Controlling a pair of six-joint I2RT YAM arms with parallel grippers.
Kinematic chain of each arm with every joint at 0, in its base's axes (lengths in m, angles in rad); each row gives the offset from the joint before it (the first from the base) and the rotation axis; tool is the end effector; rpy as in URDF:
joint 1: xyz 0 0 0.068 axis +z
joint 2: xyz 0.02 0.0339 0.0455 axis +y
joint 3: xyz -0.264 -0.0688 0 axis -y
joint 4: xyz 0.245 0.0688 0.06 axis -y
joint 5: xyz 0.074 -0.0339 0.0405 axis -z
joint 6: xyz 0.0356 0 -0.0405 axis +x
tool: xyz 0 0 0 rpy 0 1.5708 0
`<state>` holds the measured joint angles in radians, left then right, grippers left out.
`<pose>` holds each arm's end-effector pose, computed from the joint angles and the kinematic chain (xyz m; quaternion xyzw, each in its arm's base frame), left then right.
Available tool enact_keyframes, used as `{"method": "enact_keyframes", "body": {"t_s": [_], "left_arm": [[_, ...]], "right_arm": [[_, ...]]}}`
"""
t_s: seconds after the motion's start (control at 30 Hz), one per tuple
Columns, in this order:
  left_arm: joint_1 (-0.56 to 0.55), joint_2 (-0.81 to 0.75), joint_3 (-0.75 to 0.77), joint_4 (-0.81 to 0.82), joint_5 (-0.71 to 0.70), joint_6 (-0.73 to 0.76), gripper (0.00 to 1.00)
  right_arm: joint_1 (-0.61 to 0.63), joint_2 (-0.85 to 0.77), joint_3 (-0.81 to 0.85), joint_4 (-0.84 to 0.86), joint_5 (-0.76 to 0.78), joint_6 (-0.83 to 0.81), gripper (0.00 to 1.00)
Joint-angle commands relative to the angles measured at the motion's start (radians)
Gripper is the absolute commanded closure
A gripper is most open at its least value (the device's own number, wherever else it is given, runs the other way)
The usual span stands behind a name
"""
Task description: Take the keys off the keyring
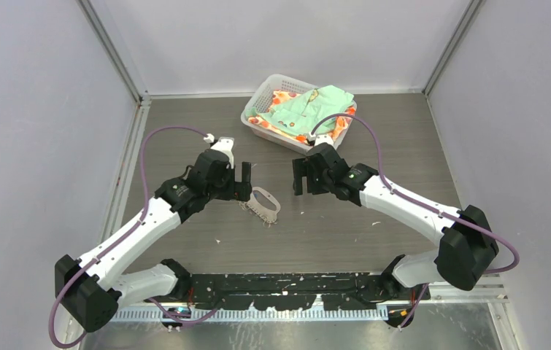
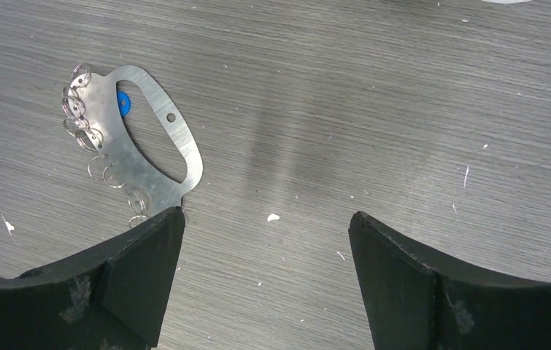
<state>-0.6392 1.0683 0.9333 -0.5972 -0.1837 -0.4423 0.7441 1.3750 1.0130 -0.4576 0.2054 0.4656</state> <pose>0.1843 -0.1289 0.2985 0.0522 0.9088 -0.1369 0.3907 0.2207 0.1933 0.2622 -0.0912 0.9216 0.1290 0.3544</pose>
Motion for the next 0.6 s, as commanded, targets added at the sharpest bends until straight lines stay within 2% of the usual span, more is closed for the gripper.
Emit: {"method": "enact_keyframes", "body": {"t_s": [0.0, 0.13, 0.4, 0.57], "left_arm": [[0.007, -0.024, 0.036, 0.002, -0.016, 0.002, 0.0], [0.006, -0.011, 0.037, -0.014, -0.02, -0.048, 0.0], [0.008, 0.031, 0.046, 0.062, 0.033, -0.093, 0.0], [0.008, 0.088, 0.048, 0.022, 0.011, -0.162, 0.0]], "right_arm": [[-0.001, -0.029, 0.028, 0.008, 0.026, -0.011, 0.12], [-0.002, -0.028, 0.026, 0.017, 0.034, -0.007, 0.13], [-0.006, 0.004, 0.081, 0.031, 0.074, -0.014, 0.13], [-0.006, 0.04, 0.1, 0.028, 0.062, -0.014, 0.13]]}}
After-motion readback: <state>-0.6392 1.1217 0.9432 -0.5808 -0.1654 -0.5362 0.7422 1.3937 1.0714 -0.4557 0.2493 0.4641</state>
